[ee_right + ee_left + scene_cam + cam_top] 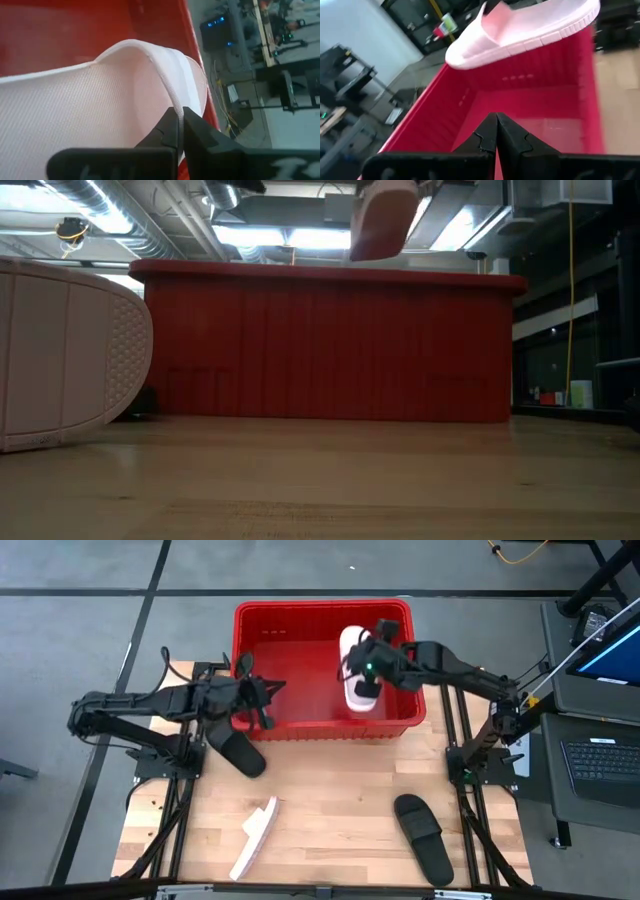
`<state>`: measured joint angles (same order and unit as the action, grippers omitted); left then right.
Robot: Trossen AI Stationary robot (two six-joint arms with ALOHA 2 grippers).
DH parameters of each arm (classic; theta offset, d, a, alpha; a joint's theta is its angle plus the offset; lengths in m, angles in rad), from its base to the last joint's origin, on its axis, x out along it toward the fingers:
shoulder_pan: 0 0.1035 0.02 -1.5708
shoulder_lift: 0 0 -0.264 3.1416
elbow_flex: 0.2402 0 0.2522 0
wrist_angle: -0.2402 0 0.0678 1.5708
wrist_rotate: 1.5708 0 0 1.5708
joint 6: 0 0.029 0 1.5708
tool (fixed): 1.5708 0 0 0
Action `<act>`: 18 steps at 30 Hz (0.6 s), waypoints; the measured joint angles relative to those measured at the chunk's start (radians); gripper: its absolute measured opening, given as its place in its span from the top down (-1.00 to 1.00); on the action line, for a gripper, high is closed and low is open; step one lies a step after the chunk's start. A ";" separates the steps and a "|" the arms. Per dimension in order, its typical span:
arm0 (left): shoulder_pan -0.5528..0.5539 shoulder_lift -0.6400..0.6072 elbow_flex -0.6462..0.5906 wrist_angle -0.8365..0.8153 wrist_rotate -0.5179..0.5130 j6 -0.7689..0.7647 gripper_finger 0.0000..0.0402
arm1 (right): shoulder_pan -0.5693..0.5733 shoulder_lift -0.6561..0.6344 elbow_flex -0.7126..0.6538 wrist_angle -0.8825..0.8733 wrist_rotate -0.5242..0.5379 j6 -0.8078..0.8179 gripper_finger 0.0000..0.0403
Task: Pick and place slides into bin
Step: Put the top pink slide into the red bin
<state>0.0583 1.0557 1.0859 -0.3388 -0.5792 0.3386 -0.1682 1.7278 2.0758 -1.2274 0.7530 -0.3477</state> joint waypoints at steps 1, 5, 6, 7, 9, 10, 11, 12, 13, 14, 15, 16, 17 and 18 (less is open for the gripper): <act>0.019 0.000 0.000 -0.006 0.001 -0.011 0.99 | -0.018 -0.003 -0.001 -0.002 -0.004 -0.003 0.94; 0.082 0.006 0.000 -0.055 0.031 -0.038 1.00 | -0.078 -0.025 0.000 -0.007 -0.048 -0.013 0.94; 0.096 0.009 0.000 -0.076 0.059 -0.039 0.99 | -0.088 -0.029 0.000 -0.003 -0.064 -0.015 0.94; 0.111 0.011 0.000 -0.099 0.090 -0.039 0.99 | -0.100 -0.033 0.000 -0.001 -0.078 -0.021 0.94; 0.134 0.023 0.000 -0.101 0.135 -0.039 0.99 | -0.114 -0.037 0.000 0.001 -0.092 -0.031 0.94; 0.142 0.029 0.000 -0.107 0.150 -0.040 0.99 | -0.118 -0.041 0.000 0.002 -0.095 -0.031 0.94; 0.151 0.035 0.000 -0.112 0.154 -0.039 0.99 | -0.121 -0.042 0.000 0.002 -0.097 -0.032 0.94; 0.157 0.041 0.000 -0.109 0.155 -0.036 1.00 | -0.124 -0.043 0.000 0.002 -0.097 -0.033 0.94; 0.164 0.047 0.006 -0.117 0.157 -0.029 0.99 | -0.125 -0.044 0.000 0.002 -0.097 -0.039 0.94; 0.170 0.053 0.013 -0.131 0.160 -0.021 0.99 | -0.126 -0.044 0.000 0.002 -0.098 -0.047 0.94; 0.178 0.060 0.019 -0.143 0.163 -0.011 0.99 | -0.128 -0.044 0.000 0.002 -0.099 -0.052 0.94; 0.188 0.068 0.026 -0.149 0.166 -0.003 0.99 | -0.131 -0.044 0.000 0.002 -0.099 -0.055 0.94; 0.197 0.078 0.035 -0.152 0.172 0.004 0.99 | -0.137 -0.044 0.000 0.002 -0.099 -0.058 0.94; 0.206 0.087 0.045 -0.157 0.185 0.006 0.99 | -0.143 -0.044 0.000 0.003 -0.099 -0.064 0.94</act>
<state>0.2647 1.1423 1.1309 -0.4962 -0.3940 0.3447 -0.3113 1.6840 2.0754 -1.2239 0.6540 -0.4114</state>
